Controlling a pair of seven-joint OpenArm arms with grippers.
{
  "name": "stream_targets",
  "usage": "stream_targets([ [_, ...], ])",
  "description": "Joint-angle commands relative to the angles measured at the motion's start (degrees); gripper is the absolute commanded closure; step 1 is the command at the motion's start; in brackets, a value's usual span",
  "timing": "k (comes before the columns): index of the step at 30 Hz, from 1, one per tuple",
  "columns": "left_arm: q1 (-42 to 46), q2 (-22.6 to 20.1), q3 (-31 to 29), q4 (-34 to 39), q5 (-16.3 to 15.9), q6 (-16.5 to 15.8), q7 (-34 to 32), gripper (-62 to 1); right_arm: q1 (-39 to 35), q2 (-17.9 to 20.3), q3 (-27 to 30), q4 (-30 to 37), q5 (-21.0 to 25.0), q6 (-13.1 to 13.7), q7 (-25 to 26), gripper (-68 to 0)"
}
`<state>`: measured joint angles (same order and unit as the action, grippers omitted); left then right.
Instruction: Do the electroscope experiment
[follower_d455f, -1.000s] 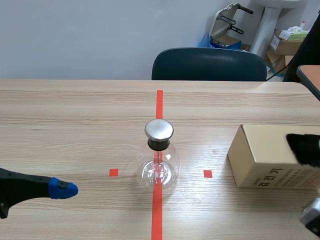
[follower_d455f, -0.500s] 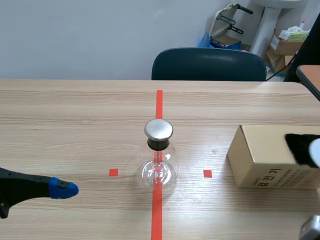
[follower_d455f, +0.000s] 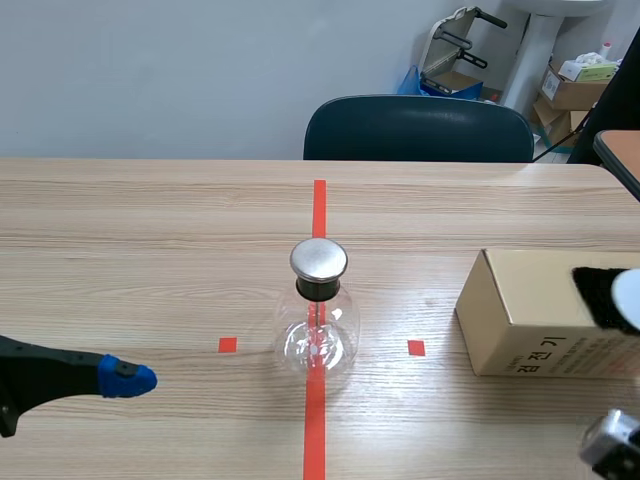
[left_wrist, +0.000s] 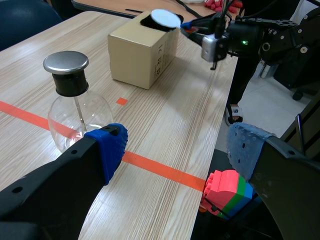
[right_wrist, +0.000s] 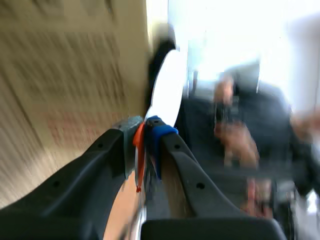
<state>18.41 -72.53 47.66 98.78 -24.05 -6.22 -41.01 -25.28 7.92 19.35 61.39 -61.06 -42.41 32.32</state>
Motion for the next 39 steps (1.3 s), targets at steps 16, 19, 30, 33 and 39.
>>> stream_targets([
  [16,0.1,0.1,-0.2,1.4,-0.2,-0.5,-1.2,-43.5,-1.0,0.7,-0.1,1.3,-1.7,-2.4,7.0,-0.9],
  [19,0.1,0.1,-0.2,1.4,-0.2,-0.5,-1.2,-43.5,-1.4,0.2,-0.1,1.3,-1.8,-2.4,-5.3,-0.9],
  [30,0.1,0.1,-0.2,1.4,-0.2,-0.5,-1.2,-43.5,-1.4,0.0,-0.1,1.3,-1.8,-2.4,-6.6,-0.9],
  [33,0.1,0.1,-0.2,1.4,-0.2,-0.5,-1.2,-43.5,-0.9,0.2,-0.1,1.3,-1.7,-2.4,6.9,-0.9],
  [39,0.1,0.1,-0.2,1.4,-0.3,-0.5,-1.2,-43.5,-1.2,-0.2,-0.1,1.5,-1.5,-2.4,-6.0,-0.9],
])
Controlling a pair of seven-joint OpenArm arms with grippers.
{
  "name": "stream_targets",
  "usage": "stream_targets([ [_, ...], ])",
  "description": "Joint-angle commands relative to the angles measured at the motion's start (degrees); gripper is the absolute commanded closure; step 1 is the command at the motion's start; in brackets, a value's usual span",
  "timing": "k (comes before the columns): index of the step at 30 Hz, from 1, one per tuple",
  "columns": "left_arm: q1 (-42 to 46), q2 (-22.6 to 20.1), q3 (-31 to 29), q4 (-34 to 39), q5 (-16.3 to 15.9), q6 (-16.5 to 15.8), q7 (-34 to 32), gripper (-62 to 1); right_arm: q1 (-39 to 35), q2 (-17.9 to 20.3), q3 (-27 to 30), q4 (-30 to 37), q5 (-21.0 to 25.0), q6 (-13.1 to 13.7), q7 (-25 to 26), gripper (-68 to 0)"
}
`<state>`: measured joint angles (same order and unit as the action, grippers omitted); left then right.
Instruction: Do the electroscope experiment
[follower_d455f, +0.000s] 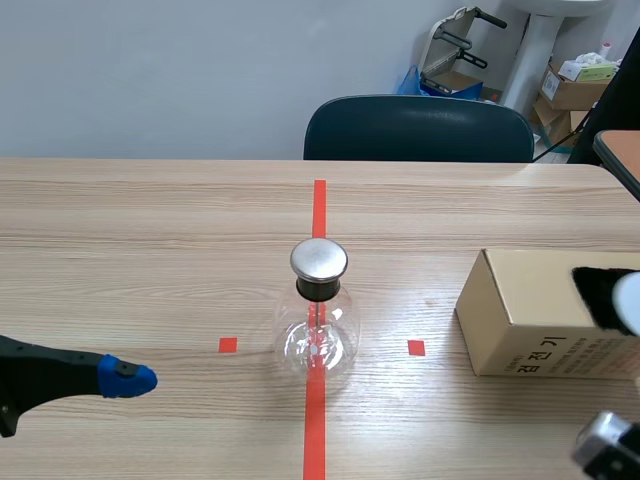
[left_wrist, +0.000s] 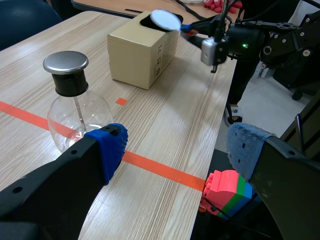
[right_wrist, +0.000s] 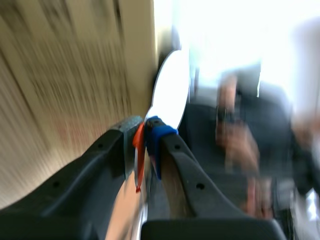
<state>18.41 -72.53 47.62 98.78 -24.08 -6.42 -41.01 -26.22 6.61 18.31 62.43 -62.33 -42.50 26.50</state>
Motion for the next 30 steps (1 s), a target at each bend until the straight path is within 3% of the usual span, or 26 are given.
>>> stream_targets([
  [1,0.1,0.1,-0.1,1.4,-0.3,-0.3,-1.2,-43.5,-0.3,1.4,1.0,0.4,-0.8,-2.4,0.4,-0.9],
  [4,0.1,0.1,-0.1,1.4,-0.3,-0.3,-1.2,-43.5,0.0,1.7,1.0,0.7,-1.3,-2.4,13.7,-0.9],
  [5,0.1,0.2,-0.1,1.4,-0.3,-0.3,-1.2,-43.5,0.0,1.6,1.0,1.0,-1.3,-2.4,16.0,-0.9],
  [6,0.1,0.2,-0.1,1.4,-0.3,-0.3,-1.2,-43.5,0.0,1.4,1.0,1.2,-1.0,-2.4,15.5,-0.9],
  [10,0.1,0.2,-0.1,1.4,-0.3,-0.3,-1.2,-43.5,-0.5,1.0,1.0,1.2,-0.8,-2.4,0.8,-0.9],
  [12,0.1,0.2,-0.1,1.4,-0.3,-0.3,-1.2,-43.5,-0.4,1.3,1.0,1.2,-1.6,-2.4,4.1,-0.9],
  [15,0.1,0.2,-0.1,1.4,-0.3,-0.3,-1.2,-43.5,-0.1,1.3,1.0,1.6,-1.5,-2.4,16.1,-0.9],
  [17,0.1,0.2,-0.1,1.4,-0.3,-0.3,-1.2,-43.5,-0.2,1.0,0.9,1.7,-0.9,-2.4,12.9,-0.9],
  [19,0.1,0.2,-0.1,1.4,-0.3,-0.3,-1.2,-43.5,-0.5,0.7,0.9,1.7,-0.7,-2.4,3.8,-0.9],
  [21,0.1,0.2,-0.1,1.4,-0.3,-0.3,-1.2,-43.5,-0.5,0.8,1.0,1.7,-1.6,-2.4,2.6,-0.9],
  [25,0.1,0.2,-0.1,1.4,-0.3,-0.3,-1.2,-43.5,-0.1,0.9,1.0,1.9,-1.9,-2.4,17.2,-0.9],
  [26,0.1,0.2,-0.1,1.4,-0.3,-0.3,-1.2,-43.5,-0.2,0.7,1.0,1.9,-1.8,-2.4,16.8,-0.9],
  [30,0.1,0.2,-0.1,1.4,-0.3,-0.3,-1.2,-43.5,-0.5,0.5,1.2,1.9,-2.1,-2.4,2.6,-0.9],
])
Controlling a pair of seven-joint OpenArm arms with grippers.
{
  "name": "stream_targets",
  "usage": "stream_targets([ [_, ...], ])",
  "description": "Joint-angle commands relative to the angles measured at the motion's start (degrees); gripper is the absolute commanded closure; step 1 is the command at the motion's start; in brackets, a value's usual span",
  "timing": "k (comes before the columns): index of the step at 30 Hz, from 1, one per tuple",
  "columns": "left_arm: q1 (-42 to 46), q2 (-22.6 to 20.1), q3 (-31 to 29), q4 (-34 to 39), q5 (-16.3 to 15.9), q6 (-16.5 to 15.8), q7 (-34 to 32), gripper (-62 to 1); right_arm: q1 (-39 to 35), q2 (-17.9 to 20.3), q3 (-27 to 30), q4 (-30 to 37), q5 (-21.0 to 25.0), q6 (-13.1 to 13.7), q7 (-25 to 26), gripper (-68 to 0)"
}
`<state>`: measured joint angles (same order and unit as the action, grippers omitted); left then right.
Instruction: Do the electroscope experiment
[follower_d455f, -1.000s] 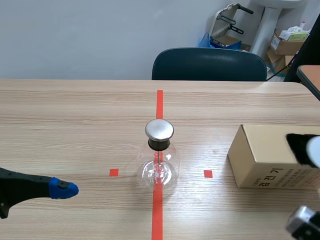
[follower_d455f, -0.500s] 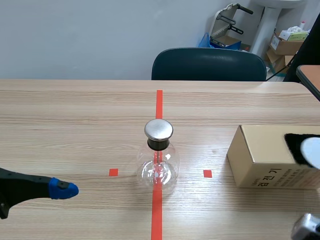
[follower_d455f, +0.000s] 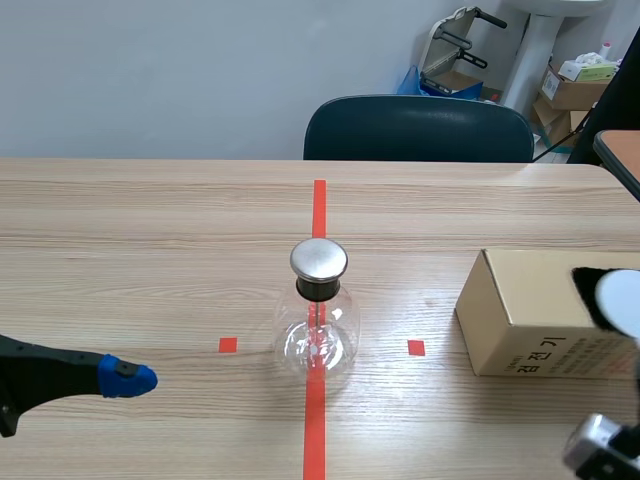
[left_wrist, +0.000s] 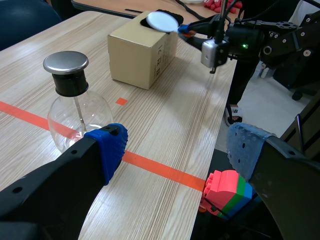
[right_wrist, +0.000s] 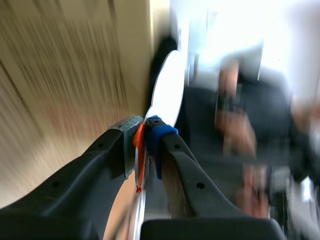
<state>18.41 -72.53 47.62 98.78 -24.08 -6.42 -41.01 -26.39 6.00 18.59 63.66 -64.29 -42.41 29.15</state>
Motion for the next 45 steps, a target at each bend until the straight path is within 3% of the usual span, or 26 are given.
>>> stream_targets([
  [1,0.1,0.2,-0.1,1.4,-0.3,-0.3,-1.2,-43.5,-0.3,1.2,1.1,0.7,-0.4,-2.4,0.2,-0.9],
  [5,0.1,0.2,-0.1,1.4,-0.3,-0.3,-1.2,-43.5,0.0,1.3,0.8,2.1,-2.6,-2.4,13.6,-0.9],
  [6,0.1,0.2,-0.1,1.4,-0.3,-0.3,-1.2,-43.5,0.0,1.2,0.6,2.4,-2.6,-2.4,14.3,-0.9],
  [10,0.1,0.2,-0.1,1.4,-0.3,-0.3,-1.2,-43.5,-0.4,0.9,1.2,2.4,-2.4,-2.4,0.5,-0.9],
  [11,0.1,0.2,-0.1,1.4,-0.3,-0.3,-1.2,-43.5,-0.4,0.9,1.3,2.4,-2.5,-2.4,-0.4,-0.9],
  [12,0.1,0.1,-0.1,1.4,-0.3,-0.3,-1.2,-43.5,-0.4,1.0,1.3,2.4,-3.0,-2.4,0.9,-0.9],
  [15,0.1,0.1,-0.1,1.4,-0.3,-0.3,-1.2,-43.5,0.0,1.0,0.9,2.5,-3.7,-2.4,11.4,-0.9],
  [16,0.1,0.1,-0.1,1.4,-0.3,-0.3,-1.2,-43.5,0.0,1.0,0.7,2.5,-3.6,-2.4,12.3,-0.9],
  [20,0.1,0.1,-0.1,1.4,-0.3,-0.3,-1.2,-43.5,-0.3,0.7,1.2,2.5,-3.0,-2.4,0.5,-0.9],
  [21,0.1,0.1,-0.1,1.4,-0.3,-0.3,-1.2,-43.5,-0.3,0.7,1.4,2.5,-3.3,-2.4,0.2,-0.9],
  [25,0.1,0.1,-0.1,1.4,-0.3,-0.3,-1.2,-43.4,-0.1,0.5,1.3,2.5,-3.9,-2.4,13.1,-0.9],
  [26,0.1,0.1,-0.1,1.4,-0.3,-0.3,-1.2,-43.4,-0.2,0.3,1.3,2.5,-3.7,-2.4,13.0,-0.9],
  [30,0.1,0.1,-0.1,1.4,-0.3,-0.3,-1.2,-43.4,-0.3,0.2,1.4,2.5,-3.3,-2.4,0.6,-0.9],
  [31,0.1,0.1,-0.1,1.4,-0.3,-0.3,-1.2,-43.4,-0.3,0.2,1.4,2.5,-3.3,-2.4,0.3,-0.9],
  [35,0.1,0.1,-0.1,1.4,-0.3,-0.3,-1.2,-43.5,0.4,0.2,1.2,2.6,-3.7,-2.4,12.9,-0.9],
  [36,0.1,0.1,-0.1,1.4,-0.3,-0.3,-1.2,-43.5,0.4,0.0,1.2,2.6,-3.7,-2.4,13.2,-0.9],
  [39,0.1,0.1,-0.1,1.4,-0.3,-0.3,-1.2,-43.5,0.3,-0.3,1.9,2.6,-3.4,-2.4,2.9,-0.9],
  [41,0.1,0.1,-0.1,1.4,-0.3,-0.3,-1.2,-43.4,0.3,-0.3,2.0,2.6,-3.6,-2.4,1.0,-0.9],
  [45,0.1,0.1,-0.1,1.4,-0.3,-0.3,-1.1,-43.5,0.5,-0.3,2.0,2.6,-4.5,-2.4,15.4,-0.9],
])
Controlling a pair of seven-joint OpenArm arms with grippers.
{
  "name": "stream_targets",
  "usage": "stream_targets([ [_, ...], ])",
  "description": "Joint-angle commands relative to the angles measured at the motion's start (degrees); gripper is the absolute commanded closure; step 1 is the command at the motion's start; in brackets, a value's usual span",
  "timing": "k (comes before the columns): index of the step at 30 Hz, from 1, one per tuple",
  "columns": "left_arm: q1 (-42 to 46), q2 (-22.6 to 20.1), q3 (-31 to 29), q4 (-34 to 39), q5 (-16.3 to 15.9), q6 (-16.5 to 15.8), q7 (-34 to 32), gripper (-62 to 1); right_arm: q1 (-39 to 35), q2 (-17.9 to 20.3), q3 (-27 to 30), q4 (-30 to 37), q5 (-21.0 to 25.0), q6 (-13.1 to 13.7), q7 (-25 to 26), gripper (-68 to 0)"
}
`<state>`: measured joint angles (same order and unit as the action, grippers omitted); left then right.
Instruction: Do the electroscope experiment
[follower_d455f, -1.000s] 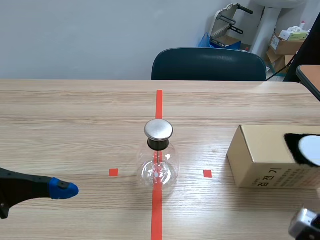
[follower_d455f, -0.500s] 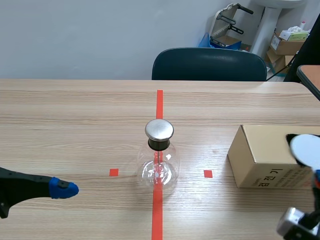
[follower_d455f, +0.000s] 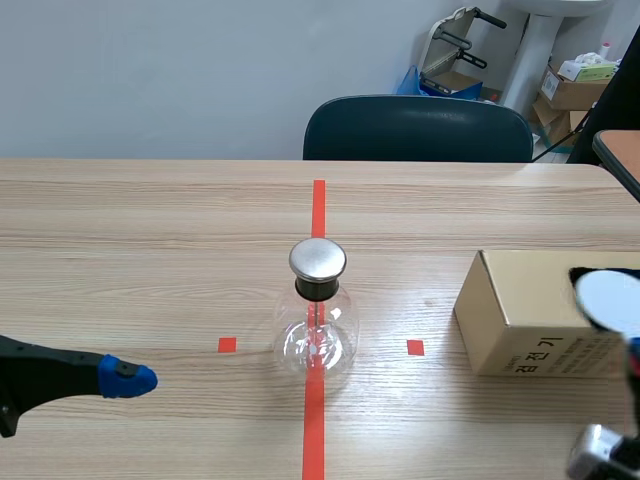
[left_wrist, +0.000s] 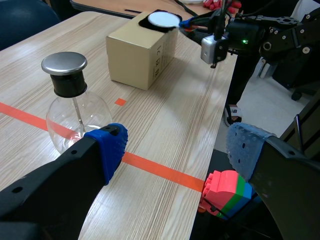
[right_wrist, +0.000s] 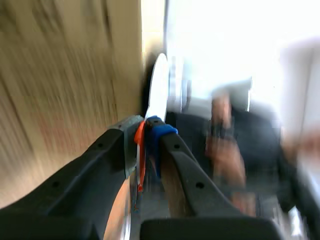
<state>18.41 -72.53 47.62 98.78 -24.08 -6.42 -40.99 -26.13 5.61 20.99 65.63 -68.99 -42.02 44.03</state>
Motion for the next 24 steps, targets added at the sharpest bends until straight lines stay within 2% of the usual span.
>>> stream_targets([
  [1,0.1,0.1,-0.1,1.4,-0.3,-0.3,-1.2,-43.5,0.2,-0.1,-0.4,0.6,0.3,-2.8,0.8,-0.9],
  [2,0.1,0.1,-0.1,1.4,-0.3,-0.3,-1.2,-43.4,0.2,-0.2,-0.4,0.6,0.7,-2.8,-1.9,-0.9],
  [4,0.1,0.1,-0.1,1.4,-0.3,-0.3,-1.2,-43.5,-0.4,-0.4,-0.3,0.6,0.8,-2.8,-10.6,-0.9],
  [5,0.1,0.1,-0.1,1.4,-0.3,-0.3,-1.2,-43.5,-0.4,-0.4,-0.3,0.6,0.8,-2.8,-13.6,-0.9],
  [6,0.1,0.1,-0.1,1.4,-0.3,-0.3,-1.1,-43.4,-0.4,-0.4,-0.3,0.6,0.8,-2.8,-14.4,-0.9],
  [7,0.1,0.1,-0.1,1.4,-0.3,-0.3,-1.2,-43.4,-0.4,-0.3,-0.4,0.6,0.5,-2.8,-12.8,-0.9],
  [10,0.1,0.1,-0.1,1.4,-0.3,-0.3,-1.2,-43.5,-0.4,-0.4,-0.4,0.6,0.2,-2.8,-1.1,-0.9],
  [11,0.1,0.1,-0.1,1.4,-0.3,-0.3,-1.2,-43.4,-0.4,-0.4,-0.4,0.6,0.3,-2.8,0.0,-0.9],
  [12,0.1,0.1,-0.1,1.4,-0.3,-0.3,-1.2,-43.5,-0.4,-0.4,-0.4,0.6,0.8,-2.8,-1.6,-0.9],
  [15,0.1,0.1,-0.1,1.4,-0.3,-0.3,-1.2,-43.5,-0.4,-0.5,-0.3,0.6,1.5,-2.8,-13.0,-0.9],
  [16,0.1,0.1,-0.1,1.4,-0.3,-0.3,-1.2,-43.5,-0.4,-0.5,-0.3,0.6,1.5,-2.8,-14.5,-0.9],
  [17,0.1,0.1,-0.1,1.4,-0.3,-0.3,-1.2,-43.5,-0.4,-0.4,-0.3,0.6,1.3,-2.8,-14.2,-0.9],
  [18,0.1,0.1,-0.1,1.4,-0.3,-0.3,-1.2,-43.5,-0.4,-0.4,-0.3,0.6,1.0,-2.8,-11.8,-0.9],
  [20,0.1,0.1,-0.1,1.4,-0.3,-0.3,-1.2,-43.5,-0.4,-0.4,-0.3,0.9,1.0,-2.8,-4.4,-0.9],
  [21,0.1,0.1,-0.1,1.4,-0.3,-0.3,-1.2,-43.5,-0.4,-0.4,-0.3,1.0,1.1,-2.8,-2.4,-0.9],
  [22,0.1,0.1,-0.1,1.4,-0.3,-0.3,-1.2,-43.5,-0.4,-0.4,-0.3,1.0,1.5,-2.8,-2.6,-0.9],
  [24,0.1,0.1,-0.1,1.4,-0.3,-0.3,-1.2,-43.5,-0.4,-0.4,-0.2,1.0,3.1,-2.8,-9.9,-0.9],
])
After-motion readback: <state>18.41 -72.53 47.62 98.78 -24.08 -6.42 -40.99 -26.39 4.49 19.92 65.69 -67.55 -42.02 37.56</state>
